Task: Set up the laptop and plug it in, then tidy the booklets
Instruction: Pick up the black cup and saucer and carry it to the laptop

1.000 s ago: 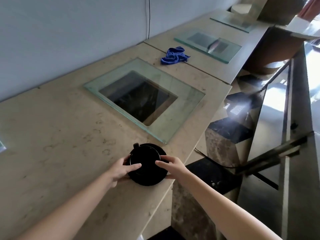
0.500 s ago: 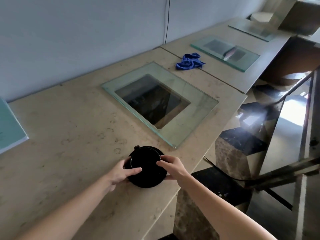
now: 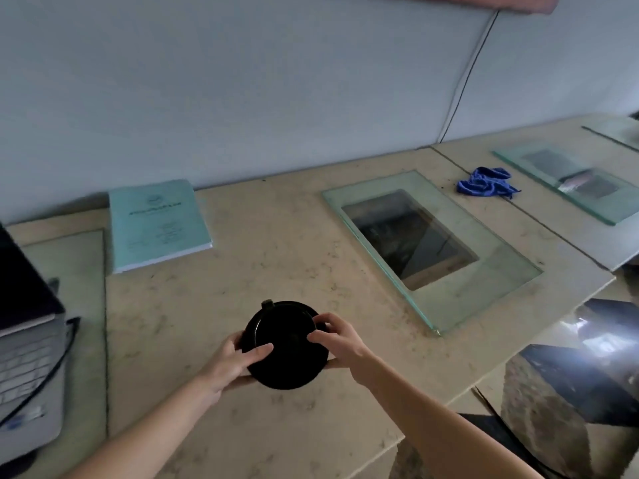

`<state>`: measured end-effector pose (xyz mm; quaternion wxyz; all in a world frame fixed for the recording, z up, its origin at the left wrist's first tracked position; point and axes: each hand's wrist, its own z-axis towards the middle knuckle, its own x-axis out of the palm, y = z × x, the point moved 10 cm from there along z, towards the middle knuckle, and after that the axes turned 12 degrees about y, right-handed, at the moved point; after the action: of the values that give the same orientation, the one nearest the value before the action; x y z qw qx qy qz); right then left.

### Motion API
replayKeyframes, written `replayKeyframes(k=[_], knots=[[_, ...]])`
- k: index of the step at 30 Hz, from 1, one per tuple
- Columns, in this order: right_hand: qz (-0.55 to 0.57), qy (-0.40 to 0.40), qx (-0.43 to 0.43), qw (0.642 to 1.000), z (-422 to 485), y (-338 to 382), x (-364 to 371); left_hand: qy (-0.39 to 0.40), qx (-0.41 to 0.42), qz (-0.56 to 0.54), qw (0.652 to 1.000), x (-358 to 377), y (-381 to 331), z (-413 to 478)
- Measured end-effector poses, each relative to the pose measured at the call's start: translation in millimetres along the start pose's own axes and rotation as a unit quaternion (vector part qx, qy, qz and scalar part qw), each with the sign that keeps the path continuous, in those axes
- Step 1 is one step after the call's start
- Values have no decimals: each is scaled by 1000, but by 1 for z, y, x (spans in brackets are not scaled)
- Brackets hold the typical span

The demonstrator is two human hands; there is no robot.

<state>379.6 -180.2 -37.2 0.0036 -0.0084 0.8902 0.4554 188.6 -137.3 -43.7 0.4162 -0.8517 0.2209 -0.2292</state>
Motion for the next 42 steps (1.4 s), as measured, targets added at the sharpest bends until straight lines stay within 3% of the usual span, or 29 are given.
replayKeyframes(k=[12,18,22,31,42], knots=[[-95,137,-27,986,-19,39,294,-125,46,-109,985,-186,47,-232],[-157,190,-48,968,-24,43,440,-236,103,-189,947,-286,92,-344],[-164,240,-41,956,-23,40,523,-246,129,-239,930,-335,114,-393],[-160,332,-28,929,-7,50,658,-280,139,-243,918,-430,134,-450],[-179,366,-39,913,51,111,769,-324,95,-224,914,-553,104,-478]])
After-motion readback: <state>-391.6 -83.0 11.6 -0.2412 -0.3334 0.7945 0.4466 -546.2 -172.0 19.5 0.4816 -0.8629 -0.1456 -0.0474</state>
